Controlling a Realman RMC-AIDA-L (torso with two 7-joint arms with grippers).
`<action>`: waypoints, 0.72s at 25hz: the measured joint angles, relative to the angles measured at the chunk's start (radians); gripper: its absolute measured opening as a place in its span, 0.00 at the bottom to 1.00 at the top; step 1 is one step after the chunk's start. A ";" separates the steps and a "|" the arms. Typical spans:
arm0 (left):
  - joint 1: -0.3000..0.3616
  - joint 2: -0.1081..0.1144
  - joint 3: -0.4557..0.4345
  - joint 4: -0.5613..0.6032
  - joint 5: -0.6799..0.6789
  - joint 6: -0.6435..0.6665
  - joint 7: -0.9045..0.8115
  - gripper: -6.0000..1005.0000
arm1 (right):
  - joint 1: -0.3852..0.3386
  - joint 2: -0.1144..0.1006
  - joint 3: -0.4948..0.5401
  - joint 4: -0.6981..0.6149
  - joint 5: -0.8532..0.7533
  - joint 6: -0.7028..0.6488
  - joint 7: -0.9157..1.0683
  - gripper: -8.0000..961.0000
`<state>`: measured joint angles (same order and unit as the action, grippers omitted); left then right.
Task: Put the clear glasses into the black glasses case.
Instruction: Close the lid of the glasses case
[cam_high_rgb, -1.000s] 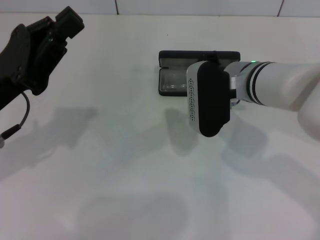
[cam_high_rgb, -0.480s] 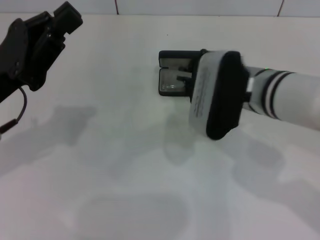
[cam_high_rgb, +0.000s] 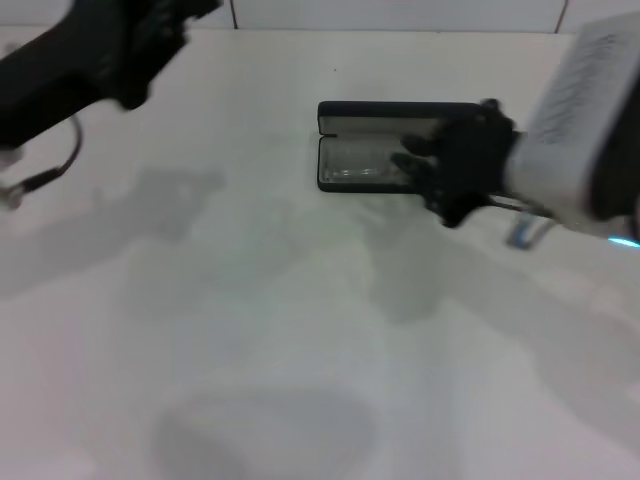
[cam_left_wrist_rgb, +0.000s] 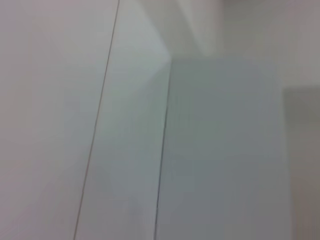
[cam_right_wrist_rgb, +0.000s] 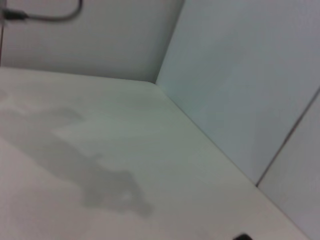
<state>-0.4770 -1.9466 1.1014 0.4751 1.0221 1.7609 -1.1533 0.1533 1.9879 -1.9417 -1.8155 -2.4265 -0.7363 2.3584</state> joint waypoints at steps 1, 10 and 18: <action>-0.021 0.000 0.000 0.009 0.020 -0.045 -0.016 0.07 | -0.034 0.000 0.040 -0.029 0.041 -0.049 -0.012 0.13; -0.152 -0.037 0.002 0.093 0.202 -0.411 -0.117 0.09 | -0.159 0.014 0.463 -0.075 0.490 -0.509 -0.264 0.13; -0.302 -0.142 0.016 0.087 0.496 -0.708 -0.145 0.20 | -0.209 0.021 0.803 0.141 0.835 -0.790 -0.511 0.13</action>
<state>-0.7788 -2.0883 1.1173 0.5625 1.5182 1.0526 -1.2978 -0.0555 2.0090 -1.1386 -1.6745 -1.5917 -1.5261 1.8471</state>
